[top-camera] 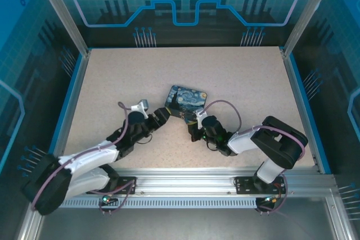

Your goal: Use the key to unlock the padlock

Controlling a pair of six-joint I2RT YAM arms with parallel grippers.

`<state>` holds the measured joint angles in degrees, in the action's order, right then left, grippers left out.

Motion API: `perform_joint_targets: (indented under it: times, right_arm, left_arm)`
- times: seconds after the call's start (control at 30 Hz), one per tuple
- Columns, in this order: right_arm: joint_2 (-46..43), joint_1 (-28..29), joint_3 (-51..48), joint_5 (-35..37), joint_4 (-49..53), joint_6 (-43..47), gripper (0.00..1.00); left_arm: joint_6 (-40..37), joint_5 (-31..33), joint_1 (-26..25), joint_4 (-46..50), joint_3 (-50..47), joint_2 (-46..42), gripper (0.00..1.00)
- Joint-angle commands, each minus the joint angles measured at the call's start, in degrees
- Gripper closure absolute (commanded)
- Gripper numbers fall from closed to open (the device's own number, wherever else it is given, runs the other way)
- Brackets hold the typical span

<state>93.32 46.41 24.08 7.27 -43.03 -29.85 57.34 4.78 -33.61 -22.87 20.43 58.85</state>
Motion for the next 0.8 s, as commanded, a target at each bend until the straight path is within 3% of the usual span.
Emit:
perform_joint_targets:
  times: [0.0,0.17,0.37,0.53,0.77]
  right_arm:
    - [-0.6,-2.3,-0.8,-5.4,-1.8,-8.8,1.0]
    - [0.0,-5.1,-0.8,-10.4,-1.5,-14.4,1.0]
    - [1.9,-8.0,-0.9,-14.2,-1.9,-20.1,1.0]
    - [2.7,-9.7,0.2,-16.7,1.0,-22.2,1.0]
    - [4.1,-11.8,-0.2,-18.3,1.6,-23.0,0.99]
  left_arm:
    - [-9.2,2.1,3.6,16.4,3.3,-4.0,0.25]
    - [-14.0,-3.4,9.1,20.3,6.7,-2.4,0.18]
    - [-19.2,-10.1,12.7,20.8,12.8,6.0,0.15]
    - [-22.0,-15.4,14.4,20.9,19.3,15.4,0.13]
    - [-24.7,-18.1,14.7,19.6,27.0,26.5,0.13]
